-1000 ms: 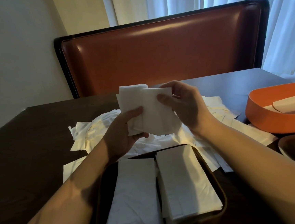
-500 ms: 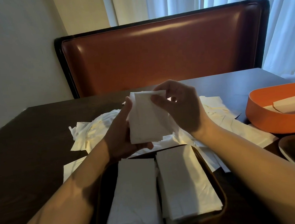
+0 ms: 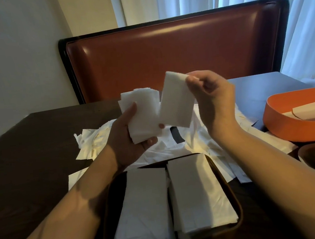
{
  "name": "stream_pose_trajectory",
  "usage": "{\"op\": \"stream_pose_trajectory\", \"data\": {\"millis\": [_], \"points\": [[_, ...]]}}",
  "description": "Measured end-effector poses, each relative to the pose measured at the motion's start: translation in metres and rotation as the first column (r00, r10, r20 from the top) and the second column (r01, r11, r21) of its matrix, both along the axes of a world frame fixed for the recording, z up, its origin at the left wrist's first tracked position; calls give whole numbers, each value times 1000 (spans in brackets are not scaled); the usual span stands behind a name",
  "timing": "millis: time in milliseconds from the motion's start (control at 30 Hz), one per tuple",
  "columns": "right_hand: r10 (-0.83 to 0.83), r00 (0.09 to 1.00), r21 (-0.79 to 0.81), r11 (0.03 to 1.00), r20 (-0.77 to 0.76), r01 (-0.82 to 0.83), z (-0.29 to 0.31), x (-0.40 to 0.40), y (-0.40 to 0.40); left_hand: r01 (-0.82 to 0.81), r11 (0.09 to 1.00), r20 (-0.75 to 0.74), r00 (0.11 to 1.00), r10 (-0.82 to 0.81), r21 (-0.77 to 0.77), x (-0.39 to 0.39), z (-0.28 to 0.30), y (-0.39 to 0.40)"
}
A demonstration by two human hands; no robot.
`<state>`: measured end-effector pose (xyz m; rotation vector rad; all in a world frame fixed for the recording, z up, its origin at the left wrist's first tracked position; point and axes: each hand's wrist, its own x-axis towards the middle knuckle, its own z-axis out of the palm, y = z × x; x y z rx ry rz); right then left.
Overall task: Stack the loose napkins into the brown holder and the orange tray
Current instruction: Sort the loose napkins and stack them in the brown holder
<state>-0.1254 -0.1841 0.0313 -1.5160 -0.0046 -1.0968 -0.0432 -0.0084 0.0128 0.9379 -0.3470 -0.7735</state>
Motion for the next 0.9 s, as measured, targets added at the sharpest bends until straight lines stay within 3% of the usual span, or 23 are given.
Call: {"op": "stream_pose_trajectory", "data": {"millis": [133,267,467,600,767,900], "points": [[-237,971,117,965,20,233,4,-2,-10,-90,992,-16,996,89,-88,6,0,2],[-248,969,143,959,5,245,6,-2,-13,-129,985,-48,991,124,-114,5,0,3],[75,996,-19,997,-55,-76,20,-9,-2,-124,991,-23,992,123,-47,2,0,0],[356,918,-34,929,-175,-367,18,-10,1,-62,997,16,998,61,40,4,-3,0],[292,917,-24,950,-272,-310,-3,0,13,87,995,68,994,-91,50,-6,0,-2],[204,944,-38,974,-260,-221,-12,7,17,154,977,87,982,-168,145,-4,1,-1]]}}
